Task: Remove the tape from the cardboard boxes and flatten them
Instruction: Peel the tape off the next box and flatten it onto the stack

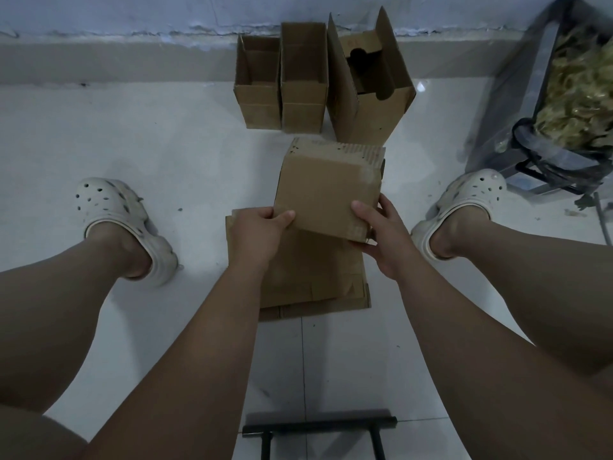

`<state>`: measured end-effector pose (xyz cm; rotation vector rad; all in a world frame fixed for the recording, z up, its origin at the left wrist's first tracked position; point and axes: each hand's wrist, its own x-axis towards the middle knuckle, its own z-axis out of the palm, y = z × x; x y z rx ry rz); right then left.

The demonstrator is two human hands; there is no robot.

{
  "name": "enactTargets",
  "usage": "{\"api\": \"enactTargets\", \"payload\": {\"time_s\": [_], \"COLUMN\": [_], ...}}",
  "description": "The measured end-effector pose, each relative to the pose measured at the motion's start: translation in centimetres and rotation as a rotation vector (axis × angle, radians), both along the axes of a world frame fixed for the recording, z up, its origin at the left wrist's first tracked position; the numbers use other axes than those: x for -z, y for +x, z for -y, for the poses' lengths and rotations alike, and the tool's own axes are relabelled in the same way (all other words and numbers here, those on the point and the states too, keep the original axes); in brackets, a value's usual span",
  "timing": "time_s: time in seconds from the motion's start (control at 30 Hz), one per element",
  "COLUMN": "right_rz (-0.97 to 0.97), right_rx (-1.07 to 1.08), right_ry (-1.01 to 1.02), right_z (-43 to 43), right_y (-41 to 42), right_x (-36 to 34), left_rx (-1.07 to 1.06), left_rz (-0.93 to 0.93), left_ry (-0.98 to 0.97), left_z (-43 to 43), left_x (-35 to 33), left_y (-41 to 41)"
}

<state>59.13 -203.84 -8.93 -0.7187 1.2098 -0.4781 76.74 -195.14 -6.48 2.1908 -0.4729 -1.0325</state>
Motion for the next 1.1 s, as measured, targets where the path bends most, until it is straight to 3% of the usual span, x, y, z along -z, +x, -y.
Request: {"api": "enactTargets", "payload": {"time_s": [0.23,0.53,0.8,1.1], "right_rz": [-0.017,-0.035,-0.018,0.035], "right_rx": [-0.057,-0.022,-0.056,-0.087], "right_ry": [0.03,0.036,0.005,0.044], "right_z": [0.0,-0.6,0.3,0.7], "right_y": [-0.3,-0.1,-0.1,-0.3], "right_x": [0.4,1.0,0.7,1.0], "left_rx": [0.194,0.216,0.138,0.151], "left_rz": [0.126,0.186,-0.003,-0.027], "left_ry": [0.128,0.184,0.142,0.122], "left_z": [0.5,1.0,0.6,0.2], "left_x": [-0.4,-0.3,-0.3,-0.5], "left_y": [0.8,0.7,1.0,1.4]}}
